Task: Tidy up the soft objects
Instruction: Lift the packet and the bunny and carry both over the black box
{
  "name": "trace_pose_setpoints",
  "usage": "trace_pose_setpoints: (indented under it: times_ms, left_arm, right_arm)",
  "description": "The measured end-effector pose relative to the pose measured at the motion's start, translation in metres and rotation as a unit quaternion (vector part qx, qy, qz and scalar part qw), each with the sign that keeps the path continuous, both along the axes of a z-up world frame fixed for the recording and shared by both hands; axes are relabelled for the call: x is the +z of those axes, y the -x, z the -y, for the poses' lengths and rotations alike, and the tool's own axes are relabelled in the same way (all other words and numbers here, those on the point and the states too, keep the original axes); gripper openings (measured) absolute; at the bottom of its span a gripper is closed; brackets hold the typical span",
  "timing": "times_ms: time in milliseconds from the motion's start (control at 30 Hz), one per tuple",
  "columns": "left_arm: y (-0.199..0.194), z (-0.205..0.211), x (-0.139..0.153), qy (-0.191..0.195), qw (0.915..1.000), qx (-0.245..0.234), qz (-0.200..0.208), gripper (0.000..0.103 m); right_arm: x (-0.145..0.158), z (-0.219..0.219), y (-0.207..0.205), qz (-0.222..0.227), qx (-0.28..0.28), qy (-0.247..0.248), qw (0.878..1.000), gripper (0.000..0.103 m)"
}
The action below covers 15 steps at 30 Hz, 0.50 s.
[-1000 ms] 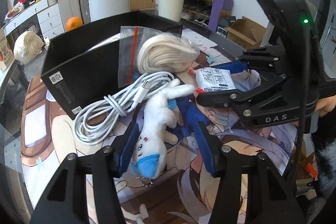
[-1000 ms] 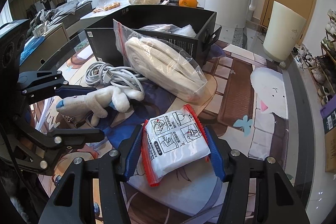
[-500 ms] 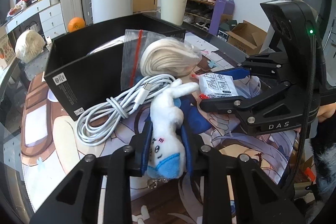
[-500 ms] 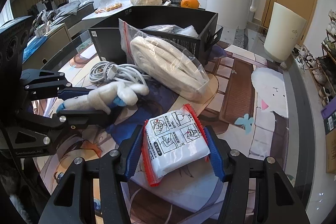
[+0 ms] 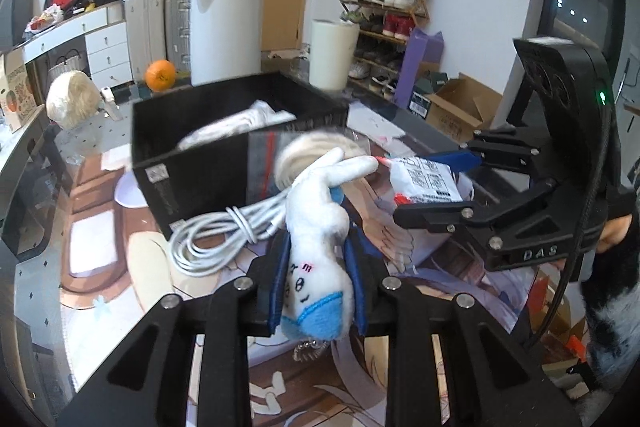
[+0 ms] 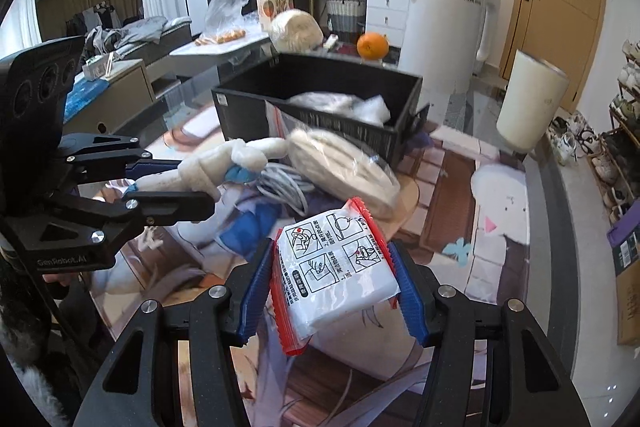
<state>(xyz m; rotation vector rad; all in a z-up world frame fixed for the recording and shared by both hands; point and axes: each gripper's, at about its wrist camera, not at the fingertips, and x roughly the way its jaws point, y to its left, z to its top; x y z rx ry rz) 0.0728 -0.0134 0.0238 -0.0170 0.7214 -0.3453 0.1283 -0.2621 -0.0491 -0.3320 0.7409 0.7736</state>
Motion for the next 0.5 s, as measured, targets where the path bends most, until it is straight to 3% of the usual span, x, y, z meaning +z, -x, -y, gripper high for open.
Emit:
trace_pose_setpoints:
  times_ms: [333,500]
  left_arm:
    - [-0.003,-0.012,0.028,0.018,0.9985,0.031,0.041,0.025]
    - [-0.009,-0.023,0.039,0.022,0.9971,0.051,0.053,0.025]
  right_arm:
    - [0.023,-0.004,-0.003,0.022,-0.038,-0.062,0.997,0.057]
    - [0.032,-0.007,-0.009,0.029,-0.045,-0.067,0.996,0.057]
